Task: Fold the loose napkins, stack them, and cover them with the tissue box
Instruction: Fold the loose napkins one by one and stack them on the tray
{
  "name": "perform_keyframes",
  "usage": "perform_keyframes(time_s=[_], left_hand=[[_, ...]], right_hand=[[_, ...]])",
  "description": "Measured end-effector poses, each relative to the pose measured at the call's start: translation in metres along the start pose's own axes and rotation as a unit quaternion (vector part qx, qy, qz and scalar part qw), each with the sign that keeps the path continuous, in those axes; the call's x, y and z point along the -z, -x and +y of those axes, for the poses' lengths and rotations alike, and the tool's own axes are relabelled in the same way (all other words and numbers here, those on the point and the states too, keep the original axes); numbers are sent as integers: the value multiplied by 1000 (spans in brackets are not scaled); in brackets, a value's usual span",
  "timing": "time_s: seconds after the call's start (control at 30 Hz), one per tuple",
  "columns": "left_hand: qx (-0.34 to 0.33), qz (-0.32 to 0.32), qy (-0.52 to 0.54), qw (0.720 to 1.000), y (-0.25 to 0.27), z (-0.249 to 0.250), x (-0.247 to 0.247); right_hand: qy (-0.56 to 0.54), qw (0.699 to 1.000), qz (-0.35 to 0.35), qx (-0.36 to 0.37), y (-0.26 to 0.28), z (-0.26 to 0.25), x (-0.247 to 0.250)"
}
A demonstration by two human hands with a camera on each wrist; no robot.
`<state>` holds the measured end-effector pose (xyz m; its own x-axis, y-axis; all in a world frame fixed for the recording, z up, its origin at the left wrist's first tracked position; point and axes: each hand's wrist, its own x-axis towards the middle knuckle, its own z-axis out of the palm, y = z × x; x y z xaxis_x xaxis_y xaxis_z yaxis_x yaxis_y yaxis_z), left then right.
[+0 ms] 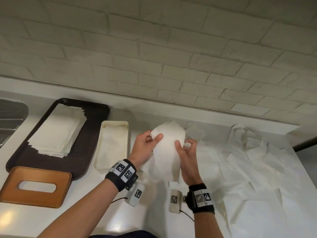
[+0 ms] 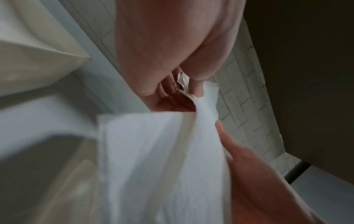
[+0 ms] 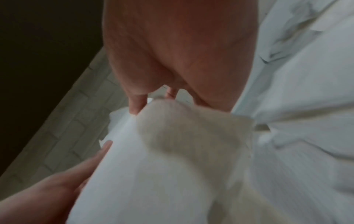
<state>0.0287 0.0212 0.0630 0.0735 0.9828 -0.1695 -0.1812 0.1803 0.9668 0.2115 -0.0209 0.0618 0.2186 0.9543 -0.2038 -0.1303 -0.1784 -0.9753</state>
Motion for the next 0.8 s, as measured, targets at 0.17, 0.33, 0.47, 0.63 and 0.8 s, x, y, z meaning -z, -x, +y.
perform_keyframes(time_s=[0.17,0.33,0.47,0.63,0.8], left_hand=[[-12,17,-42,999,4,-2,7],[9,34,-96,995,3,-10,18],[32,20,-52,998,10,-5,19],[25,-16,-92,995,8,2,24],[9,-23,-125,992,5,14,33]], right_hand=[[-3,999,-14,-38,28,28,-19],[137,986,90,29,26,33,-12],[183,977,100,42,24,35,-2],[142,984,108,19,29,42,6],[94,985,137,43,37,40,10]])
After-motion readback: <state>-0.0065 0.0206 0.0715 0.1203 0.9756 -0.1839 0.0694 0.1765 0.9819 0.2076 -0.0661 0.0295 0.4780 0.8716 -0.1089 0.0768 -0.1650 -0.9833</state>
